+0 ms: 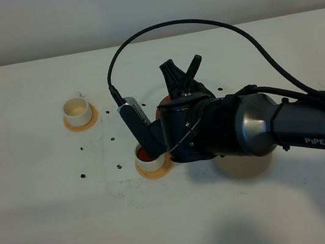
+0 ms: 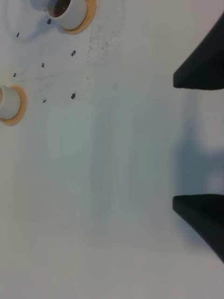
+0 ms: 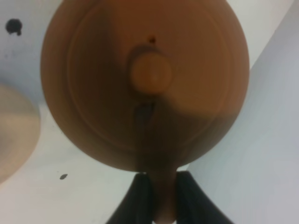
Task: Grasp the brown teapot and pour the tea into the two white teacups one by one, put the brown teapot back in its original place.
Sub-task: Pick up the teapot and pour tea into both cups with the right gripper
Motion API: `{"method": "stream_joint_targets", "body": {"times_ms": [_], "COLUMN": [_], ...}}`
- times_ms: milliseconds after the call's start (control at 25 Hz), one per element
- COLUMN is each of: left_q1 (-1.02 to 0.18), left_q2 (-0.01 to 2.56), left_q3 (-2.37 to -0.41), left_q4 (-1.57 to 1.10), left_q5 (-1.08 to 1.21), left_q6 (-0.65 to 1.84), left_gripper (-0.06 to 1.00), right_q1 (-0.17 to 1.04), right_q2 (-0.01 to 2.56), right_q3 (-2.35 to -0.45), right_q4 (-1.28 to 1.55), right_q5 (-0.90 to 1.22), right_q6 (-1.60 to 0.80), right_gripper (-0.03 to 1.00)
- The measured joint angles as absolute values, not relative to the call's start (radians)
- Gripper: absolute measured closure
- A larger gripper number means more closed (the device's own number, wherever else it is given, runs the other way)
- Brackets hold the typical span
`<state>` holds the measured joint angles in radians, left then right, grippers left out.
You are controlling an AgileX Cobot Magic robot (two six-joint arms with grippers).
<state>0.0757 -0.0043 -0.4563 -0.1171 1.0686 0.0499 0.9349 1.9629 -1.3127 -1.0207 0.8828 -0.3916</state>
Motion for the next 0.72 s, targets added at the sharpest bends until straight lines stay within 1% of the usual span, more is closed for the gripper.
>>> {"method": "stream_joint_targets", "body": {"times_ms": [720], "left_q1": [0.076], "left_q2": [-0.004], "left_q3": [-0.456], "left_q4": [-0.117], "left_q5": [1.069], "left_q6": [0.05], "left_gripper": [0.47], "right_q1": [0.935], "right_q2": [1.963], "right_q3": [-1.313], "right_q4": [-0.993], "right_q5": [0.885], "right_q6": [-0.391], "right_gripper": [0.85]}}
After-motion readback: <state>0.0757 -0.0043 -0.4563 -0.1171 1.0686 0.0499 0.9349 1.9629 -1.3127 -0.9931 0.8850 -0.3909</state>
